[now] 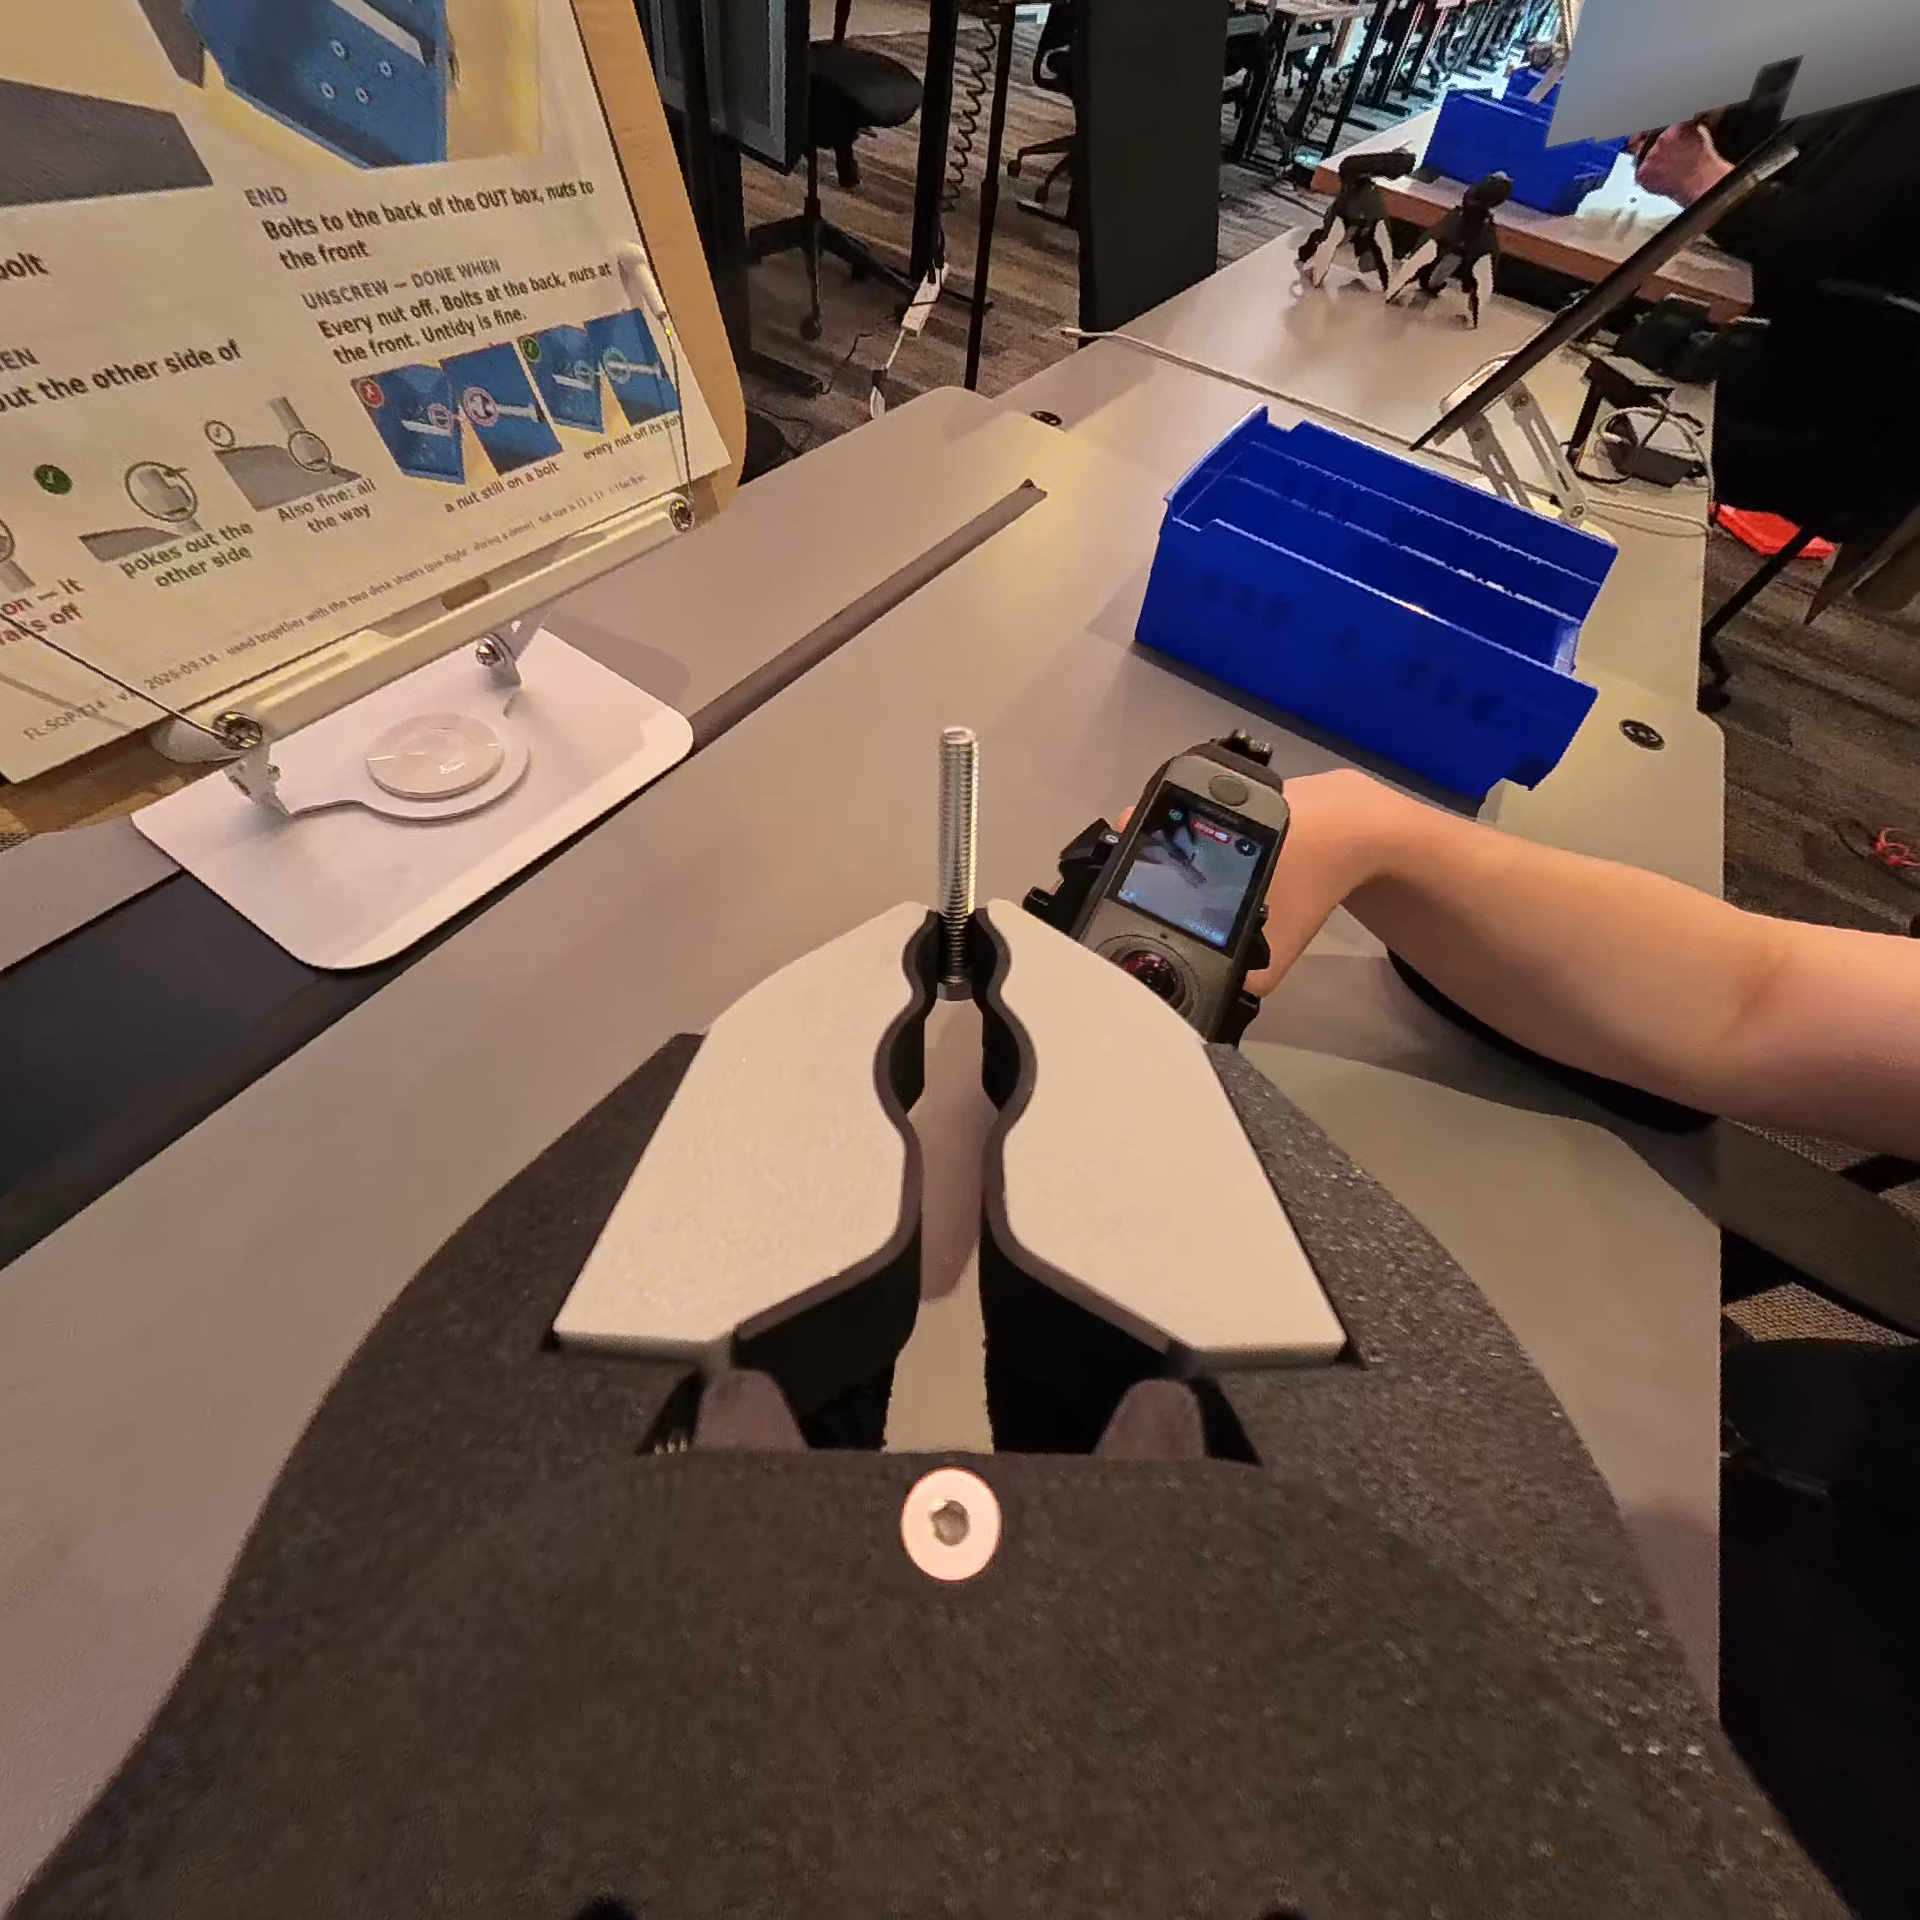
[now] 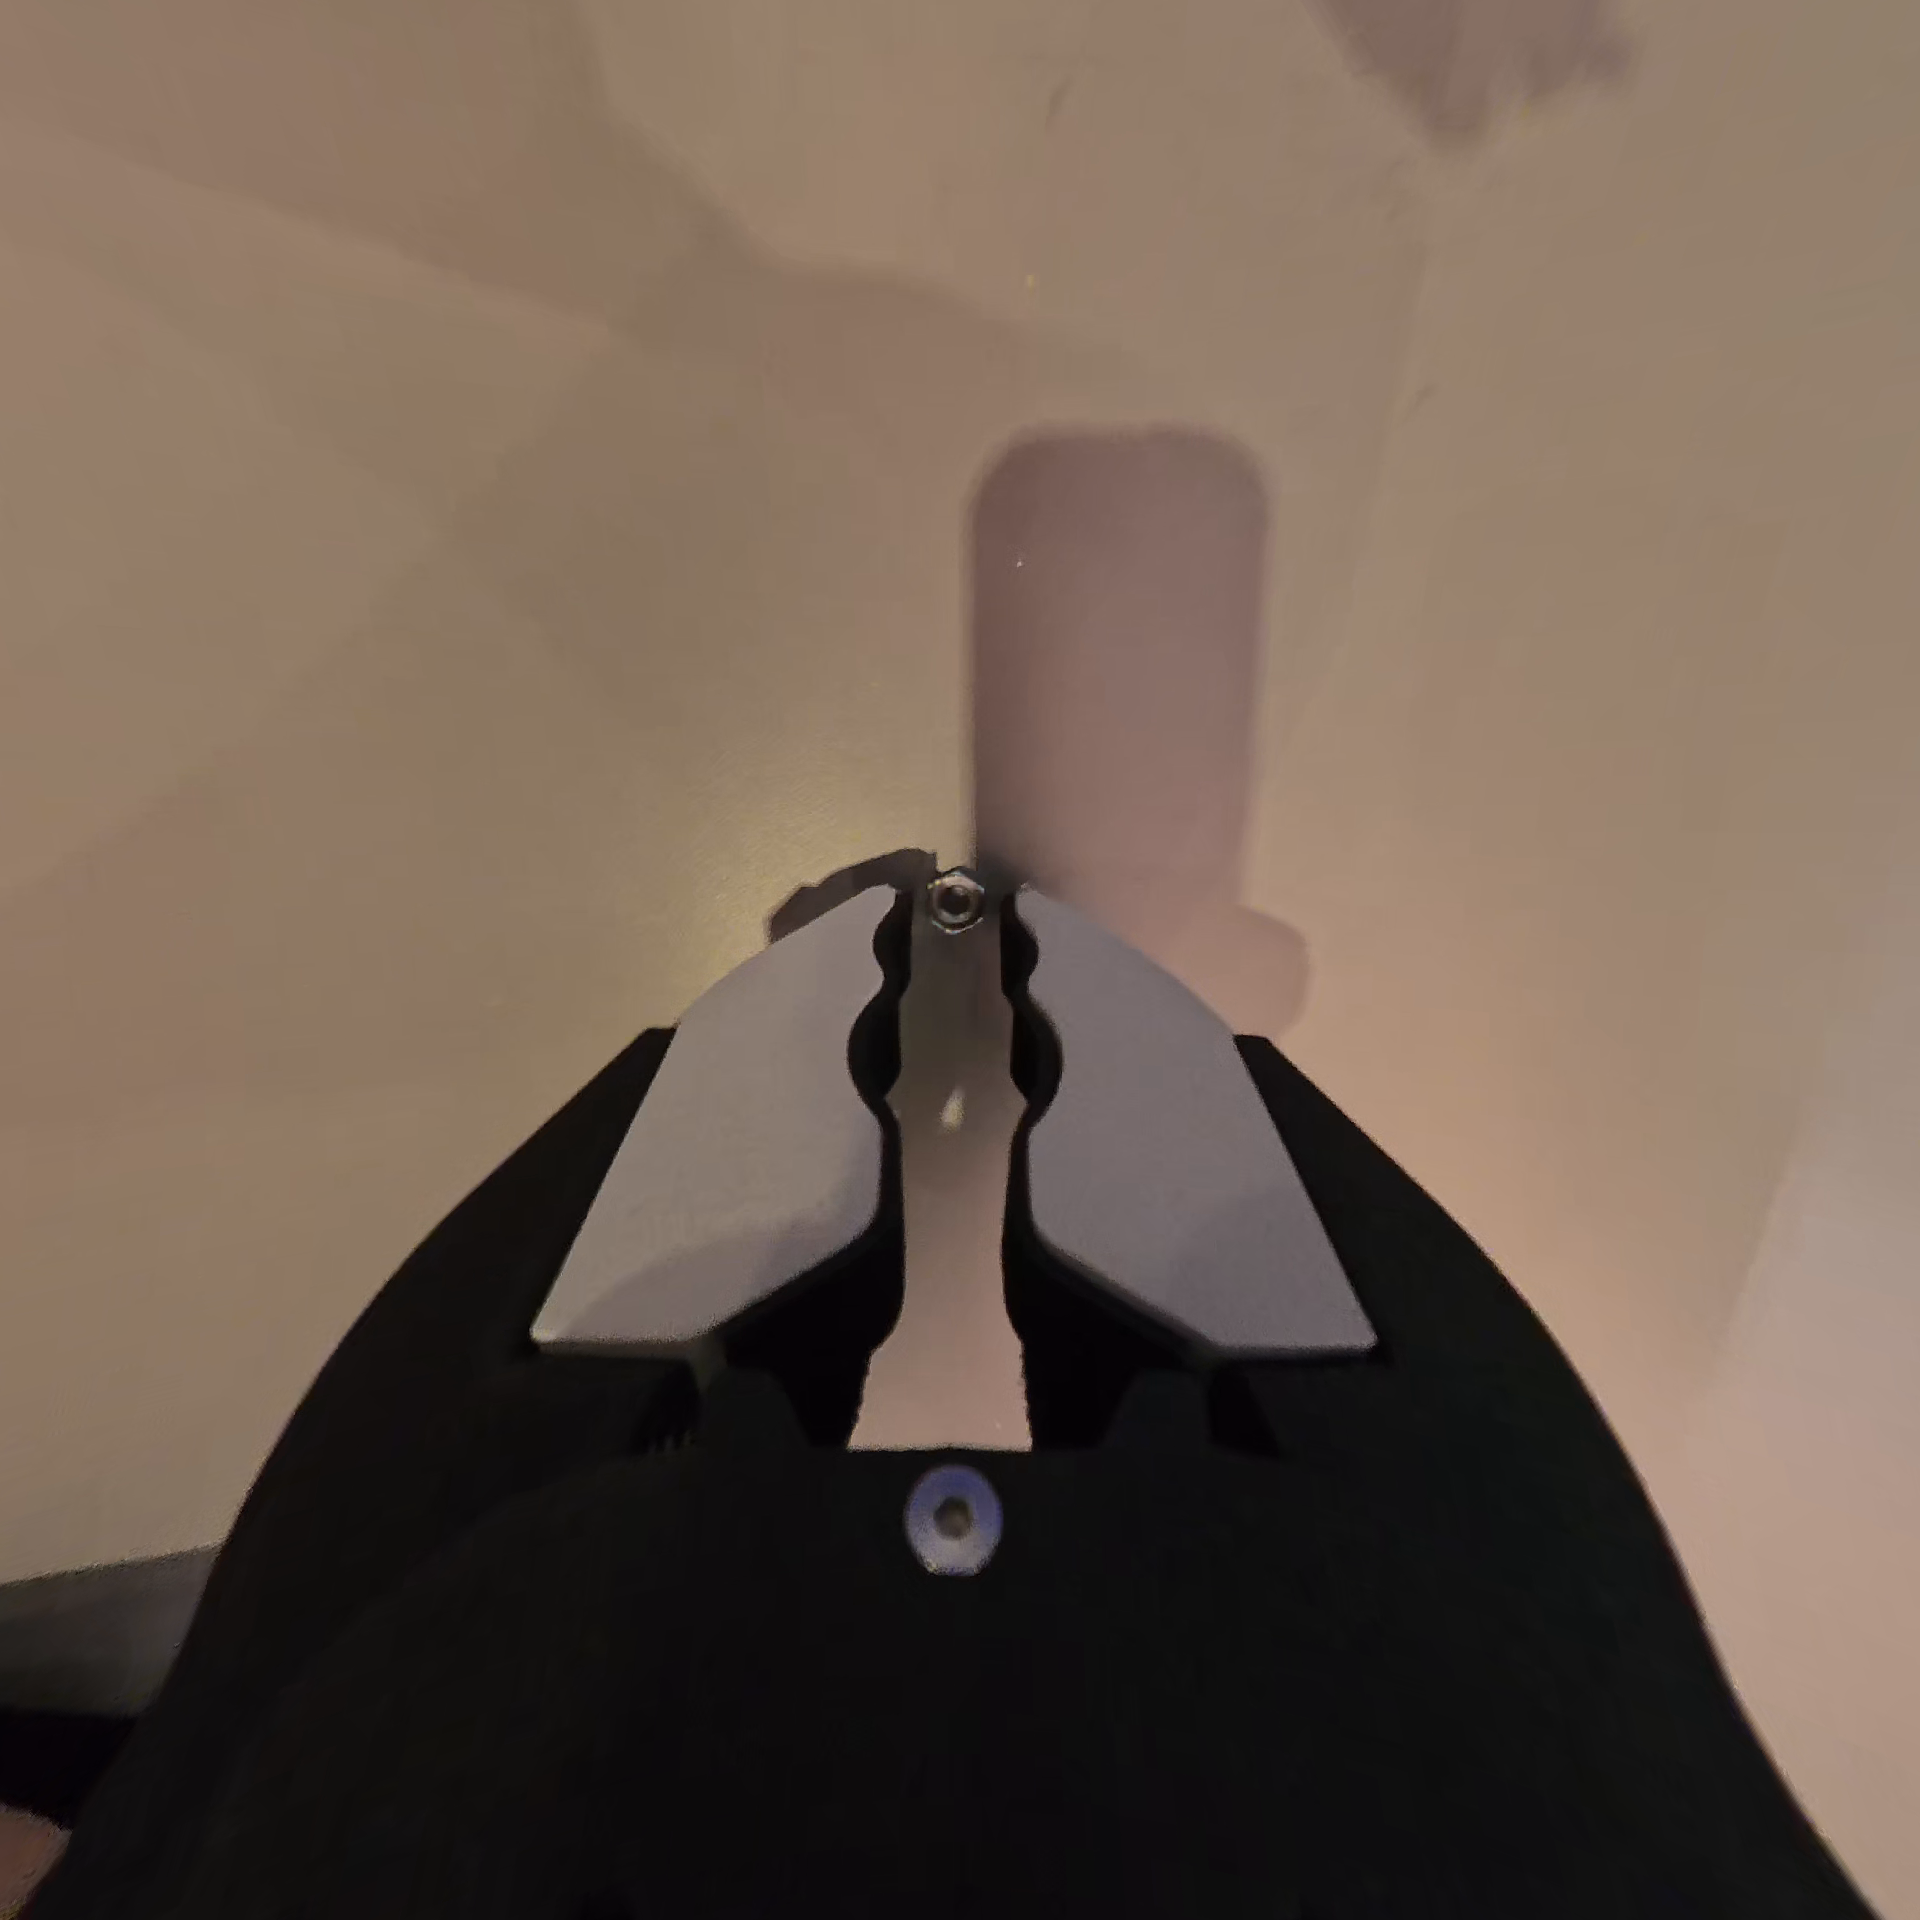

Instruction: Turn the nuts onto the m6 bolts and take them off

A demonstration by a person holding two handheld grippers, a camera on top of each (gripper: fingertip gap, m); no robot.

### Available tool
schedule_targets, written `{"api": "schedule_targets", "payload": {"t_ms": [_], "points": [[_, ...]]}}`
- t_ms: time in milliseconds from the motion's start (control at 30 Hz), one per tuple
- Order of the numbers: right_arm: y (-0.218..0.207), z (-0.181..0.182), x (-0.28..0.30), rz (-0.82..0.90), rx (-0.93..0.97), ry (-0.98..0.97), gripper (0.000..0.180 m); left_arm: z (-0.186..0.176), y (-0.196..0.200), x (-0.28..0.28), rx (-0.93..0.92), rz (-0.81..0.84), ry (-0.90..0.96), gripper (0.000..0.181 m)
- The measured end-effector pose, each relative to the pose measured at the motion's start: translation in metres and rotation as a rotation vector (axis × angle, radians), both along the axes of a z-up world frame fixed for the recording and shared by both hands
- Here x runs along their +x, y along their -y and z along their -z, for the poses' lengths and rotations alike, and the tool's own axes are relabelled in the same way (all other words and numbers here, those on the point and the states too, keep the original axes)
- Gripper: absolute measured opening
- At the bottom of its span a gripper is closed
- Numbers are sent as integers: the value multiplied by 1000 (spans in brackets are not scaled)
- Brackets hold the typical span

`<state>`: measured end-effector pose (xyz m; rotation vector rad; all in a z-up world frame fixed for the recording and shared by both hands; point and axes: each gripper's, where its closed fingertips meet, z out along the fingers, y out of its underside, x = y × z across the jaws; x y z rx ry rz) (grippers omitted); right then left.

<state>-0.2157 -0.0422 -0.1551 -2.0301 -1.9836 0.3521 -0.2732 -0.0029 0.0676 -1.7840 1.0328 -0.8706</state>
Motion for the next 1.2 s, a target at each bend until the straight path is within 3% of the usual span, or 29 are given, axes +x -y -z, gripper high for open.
{"api": "schedule_targets", "payload": {"t_ms": [867, 967, 1200], "points": [[-3, -1, 3, -112, -4, 80, 9, 14, -3, 0, -25, 14, -50, 5], [1, -26, 10, -106, -28, -33, 9, 27, -8, 3, -55, 28, -76, 5], [0, -133, 41, -27, 39, -478, 9, 69, 4, 45, -105, 223, -125, 5]]}}
